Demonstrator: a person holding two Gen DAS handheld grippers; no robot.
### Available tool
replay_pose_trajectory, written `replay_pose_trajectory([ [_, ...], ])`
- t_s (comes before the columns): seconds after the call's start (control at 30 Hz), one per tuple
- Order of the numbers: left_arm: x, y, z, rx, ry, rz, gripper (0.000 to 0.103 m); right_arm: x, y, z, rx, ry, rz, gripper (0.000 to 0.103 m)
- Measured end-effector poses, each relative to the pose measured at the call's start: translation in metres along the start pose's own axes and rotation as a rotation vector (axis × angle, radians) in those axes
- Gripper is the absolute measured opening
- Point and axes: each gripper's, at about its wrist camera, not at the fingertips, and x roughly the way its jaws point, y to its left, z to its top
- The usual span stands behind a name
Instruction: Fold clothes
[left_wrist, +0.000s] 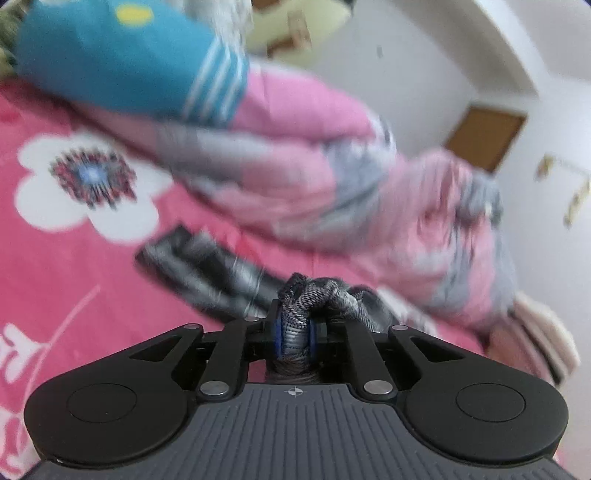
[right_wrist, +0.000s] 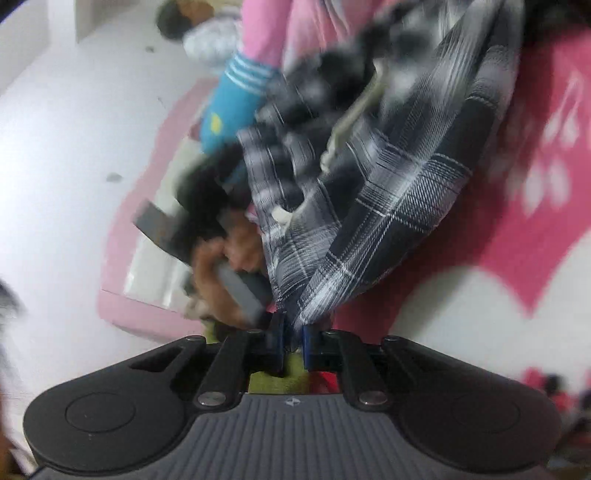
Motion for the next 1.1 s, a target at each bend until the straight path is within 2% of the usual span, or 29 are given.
replay_pose_trajectory([
  [0.07, 0.007, 0.007, 0.0, -0.011, 0.053, 0.031, 0.026, -0.002, 0.006, 0.0, -0.059, -0.001, -0.045, 0.019],
  [0.13, 0.007, 0.013, 0.001, -0.035, 0.072, 0.041, 0.038, -0.004, 0.011, 0.001, -0.118, -0.001, -0.089, 0.028],
  [0.17, 0.004, 0.016, 0.003, -0.053, 0.074, 0.033, 0.041, -0.005, 0.014, 0.001, -0.147, -0.001, -0.112, 0.044],
  [0.2, 0.0, 0.018, 0.005, -0.063, 0.075, 0.022, 0.048, -0.006, 0.017, 0.001, -0.176, -0.002, -0.134, 0.053],
  [0.27, -0.012, 0.018, 0.006, -0.077, 0.066, 0.005, 0.056, -0.008, 0.023, 0.001, -0.235, -0.002, -0.179, 0.063],
  [0.4, -0.033, 0.011, 0.004, -0.059, 0.028, 0.016, 0.068, -0.026, 0.031, 0.002, -0.333, -0.028, -0.254, 0.066],
  [0.5, -0.053, -0.003, -0.001, -0.01, -0.009, 0.06, 0.069, -0.051, 0.034, -0.001, -0.394, -0.075, -0.295, 0.066],
  [0.53, -0.06, -0.006, -0.003, 0.004, -0.021, 0.053, 0.071, -0.053, 0.036, -0.001, -0.421, -0.087, -0.298, 0.066],
  [0.6, -0.074, -0.012, -0.007, 0.023, -0.045, 0.045, 0.082, -0.056, 0.041, 0.004, -0.473, -0.107, -0.298, 0.069],
  [0.67, -0.088, -0.015, -0.011, 0.026, -0.06, 0.062, 0.083, -0.06, 0.046, 0.008, -0.525, -0.126, -0.298, 0.07],
  [0.83, -0.12, -0.028, -0.023, 0.0, -0.009, 0.037, 0.083, -0.033, 0.067, 0.024, -0.727, -0.121, -0.275, 0.071],
  [0.9, -0.132, -0.036, -0.034, 0.0, 0.025, 0.021, 0.083, -0.021, 0.076, 0.031, -0.809, -0.117, -0.265, 0.079],
  [0.97, -0.141, -0.044, -0.055, 0.008, 0.062, 0.019, 0.083, -0.01, 0.084, 0.038, -0.905, -0.111, -0.272, 0.084],
  [1.1, -0.149, -0.047, -0.113, -0.053, 0.123, 0.015, 0.081, 0.016, 0.095, 0.056, -1.081, -0.058, -0.277, 0.098],
])
